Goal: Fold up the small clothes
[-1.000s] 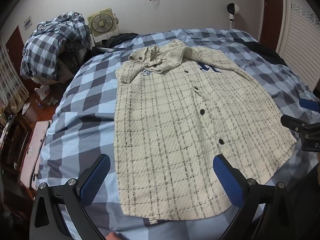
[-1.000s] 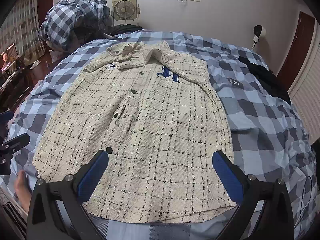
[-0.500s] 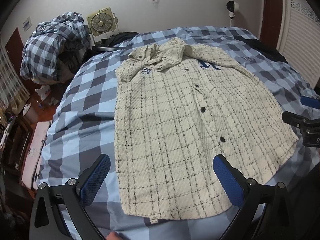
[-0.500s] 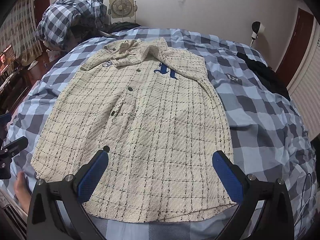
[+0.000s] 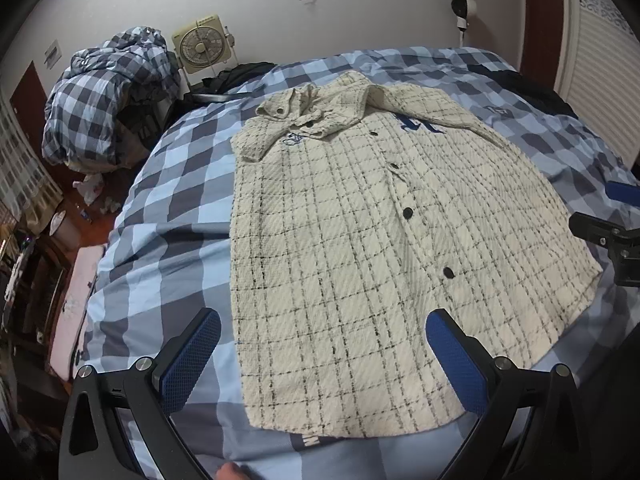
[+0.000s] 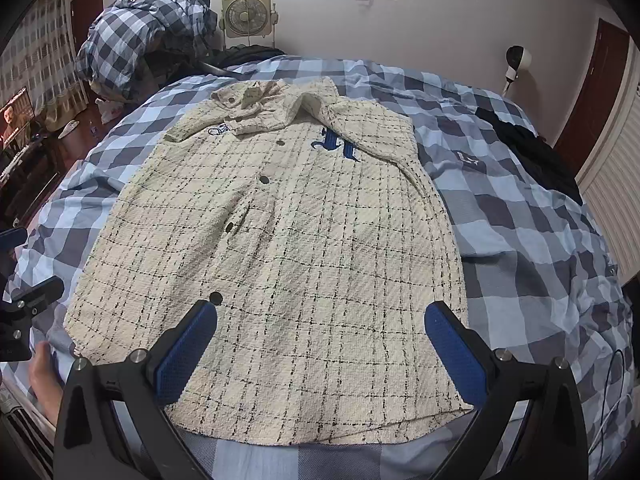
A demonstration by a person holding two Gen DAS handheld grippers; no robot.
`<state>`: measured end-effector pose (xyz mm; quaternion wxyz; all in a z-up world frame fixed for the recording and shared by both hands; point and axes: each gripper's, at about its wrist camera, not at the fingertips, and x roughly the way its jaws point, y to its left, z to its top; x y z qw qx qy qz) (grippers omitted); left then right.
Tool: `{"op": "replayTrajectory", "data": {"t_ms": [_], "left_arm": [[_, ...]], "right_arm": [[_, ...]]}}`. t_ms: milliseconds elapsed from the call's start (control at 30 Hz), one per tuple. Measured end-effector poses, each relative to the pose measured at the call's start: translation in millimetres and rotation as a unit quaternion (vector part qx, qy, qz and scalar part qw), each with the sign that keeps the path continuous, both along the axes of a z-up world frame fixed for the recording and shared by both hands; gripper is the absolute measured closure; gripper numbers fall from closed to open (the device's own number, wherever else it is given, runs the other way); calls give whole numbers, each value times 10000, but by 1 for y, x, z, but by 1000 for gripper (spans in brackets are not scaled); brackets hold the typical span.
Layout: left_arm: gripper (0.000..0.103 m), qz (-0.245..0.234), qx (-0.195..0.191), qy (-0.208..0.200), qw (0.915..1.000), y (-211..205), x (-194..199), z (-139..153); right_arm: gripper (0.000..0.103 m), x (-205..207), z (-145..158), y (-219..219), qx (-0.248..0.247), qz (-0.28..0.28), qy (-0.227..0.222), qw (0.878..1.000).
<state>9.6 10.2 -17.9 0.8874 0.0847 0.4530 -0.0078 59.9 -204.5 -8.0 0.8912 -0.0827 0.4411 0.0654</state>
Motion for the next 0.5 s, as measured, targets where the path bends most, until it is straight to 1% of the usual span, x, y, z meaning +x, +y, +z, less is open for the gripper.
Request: {"op": "replayTrajectory", "data": {"t_ms": [433, 500], "left_arm": [[0, -4, -16, 1, 10000, 0, -1, 1], [0, 128, -99, 12, 9999, 2, 2, 3]], "right_arm": [[1, 0, -1, 1, -14, 17, 19, 10000], [1, 0, -1, 2, -18, 20, 27, 10000]]}}
